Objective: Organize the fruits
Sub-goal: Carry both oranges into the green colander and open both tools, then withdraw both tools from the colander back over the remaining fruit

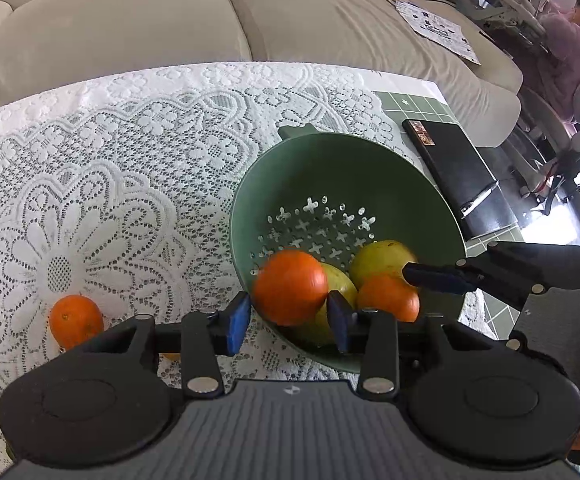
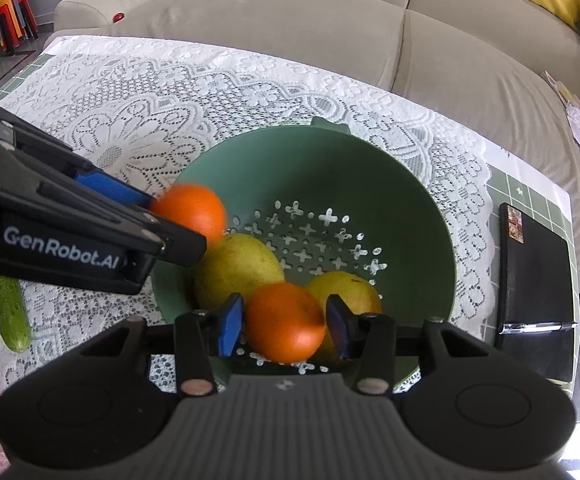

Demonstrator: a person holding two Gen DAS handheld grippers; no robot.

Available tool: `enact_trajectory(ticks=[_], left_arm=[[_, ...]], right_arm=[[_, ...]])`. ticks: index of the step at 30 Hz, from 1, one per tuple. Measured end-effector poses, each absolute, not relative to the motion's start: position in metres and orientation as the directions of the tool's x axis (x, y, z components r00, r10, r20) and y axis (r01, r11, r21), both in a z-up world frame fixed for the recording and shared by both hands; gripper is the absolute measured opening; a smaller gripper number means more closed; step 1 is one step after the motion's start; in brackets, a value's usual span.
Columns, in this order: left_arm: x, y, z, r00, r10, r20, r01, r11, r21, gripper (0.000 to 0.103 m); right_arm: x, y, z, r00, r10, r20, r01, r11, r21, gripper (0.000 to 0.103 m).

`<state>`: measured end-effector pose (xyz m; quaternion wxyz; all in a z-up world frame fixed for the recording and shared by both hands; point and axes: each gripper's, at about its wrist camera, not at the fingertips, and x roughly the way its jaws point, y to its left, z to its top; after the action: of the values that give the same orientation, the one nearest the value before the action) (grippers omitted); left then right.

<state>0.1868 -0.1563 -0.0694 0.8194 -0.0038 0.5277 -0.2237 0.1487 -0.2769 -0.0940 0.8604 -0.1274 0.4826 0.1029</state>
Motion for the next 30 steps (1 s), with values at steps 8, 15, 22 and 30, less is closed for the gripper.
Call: enact_trajectory(ticks=[8, 15, 22, 30], left_arm=[[0.184, -0.146, -0.072, 0.327, -0.407, -0.853, 0.341, 0.893, -0.295, 0.034], [0.178, -0.145, -0.066, 0.342, -0.405, -0.848, 0.344, 0.894, -0.288, 0.034], [0.162, -0.138, -0.048, 0.388, -0.377, -0.841, 0.359, 0.902, -0.239, 0.035], [0.138, -0.109, -0.028, 0.474, -0.288, -0.832, 0.343, 0.931, -0.127, 0.044]], right_arm=[[0.143, -0.275, -0.092, 0.517, 0.051, -0.854, -0.307, 0.943, -0.130, 0.056], [0.139, -0.279, -0.088, 0.522, 0.053, -0.851, -0.289, 0.950, -0.117, 0.059], [0.129, -0.276, -0.079, 0.550, 0.068, -0.833, -0.240, 0.968, -0.079, 0.071], [0.105, -0.249, -0.068, 0.590, 0.120, -0.799, -0.231, 0.973, -0.024, 0.080]])
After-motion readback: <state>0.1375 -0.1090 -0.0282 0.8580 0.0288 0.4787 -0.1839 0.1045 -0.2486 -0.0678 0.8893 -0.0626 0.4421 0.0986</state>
